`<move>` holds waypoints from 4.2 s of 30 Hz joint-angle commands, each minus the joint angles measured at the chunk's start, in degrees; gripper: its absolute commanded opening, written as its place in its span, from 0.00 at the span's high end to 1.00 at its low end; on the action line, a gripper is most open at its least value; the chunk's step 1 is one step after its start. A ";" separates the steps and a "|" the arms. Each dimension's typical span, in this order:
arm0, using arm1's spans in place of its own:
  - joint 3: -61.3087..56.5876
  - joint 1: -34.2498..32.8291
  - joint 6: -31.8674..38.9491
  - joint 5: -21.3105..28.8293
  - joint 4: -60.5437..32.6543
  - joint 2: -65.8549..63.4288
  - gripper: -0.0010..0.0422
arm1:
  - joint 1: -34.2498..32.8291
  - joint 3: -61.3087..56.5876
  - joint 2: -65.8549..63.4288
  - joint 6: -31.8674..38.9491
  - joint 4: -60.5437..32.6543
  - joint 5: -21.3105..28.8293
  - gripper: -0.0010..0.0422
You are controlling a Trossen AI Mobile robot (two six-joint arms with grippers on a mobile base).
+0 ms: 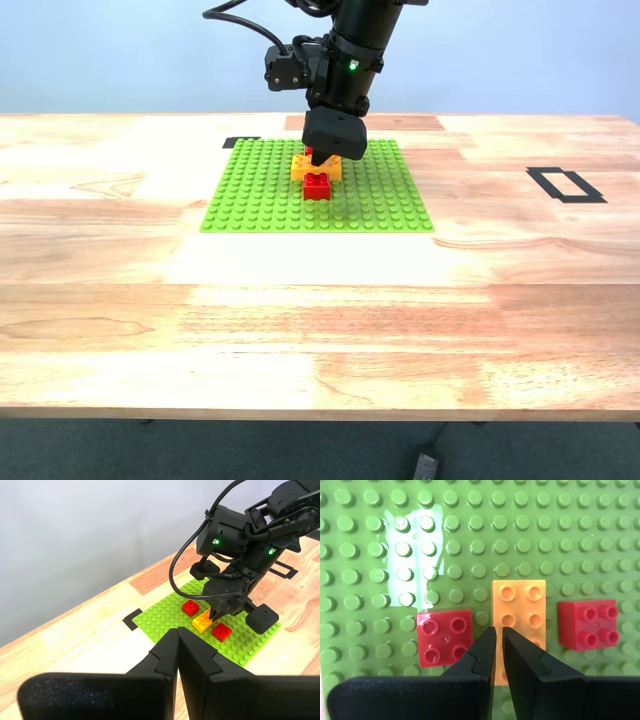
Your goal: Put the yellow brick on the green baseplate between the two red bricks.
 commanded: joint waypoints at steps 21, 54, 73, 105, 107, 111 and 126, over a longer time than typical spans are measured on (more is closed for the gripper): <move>0.02 0.00 0.00 0.02 0.07 0.00 0.98 | -2.25 -1.92 0.07 -1.42 5.55 -0.04 0.94; 0.02 0.00 0.00 0.04 0.00 -0.87 0.98 | -3.02 -8.13 0.07 0.55 12.87 -3.02 0.94; 0.02 0.00 0.02 0.02 0.44 -1.01 0.98 | -4.22 -1.25 -11.80 -0.09 8.20 0.63 0.94; -16.55 0.07 -11.69 -8.66 25.55 -12.17 0.98 | -25.22 -54.71 -87.23 35.65 29.09 11.08 0.94; -19.89 0.07 -13.79 -10.71 28.59 -15.41 0.98 | -27.06 -58.16 -91.65 38.56 30.05 11.28 0.94; -26.27 0.07 -15.65 -15.76 32.09 -21.79 0.98 | -29.77 -64.89 -100.32 40.92 32.52 15.65 0.94; -44.33 0.04 -22.03 -19.63 38.53 -43.23 0.98 | -31.78 -79.32 -119.38 45.38 32.39 18.73 0.98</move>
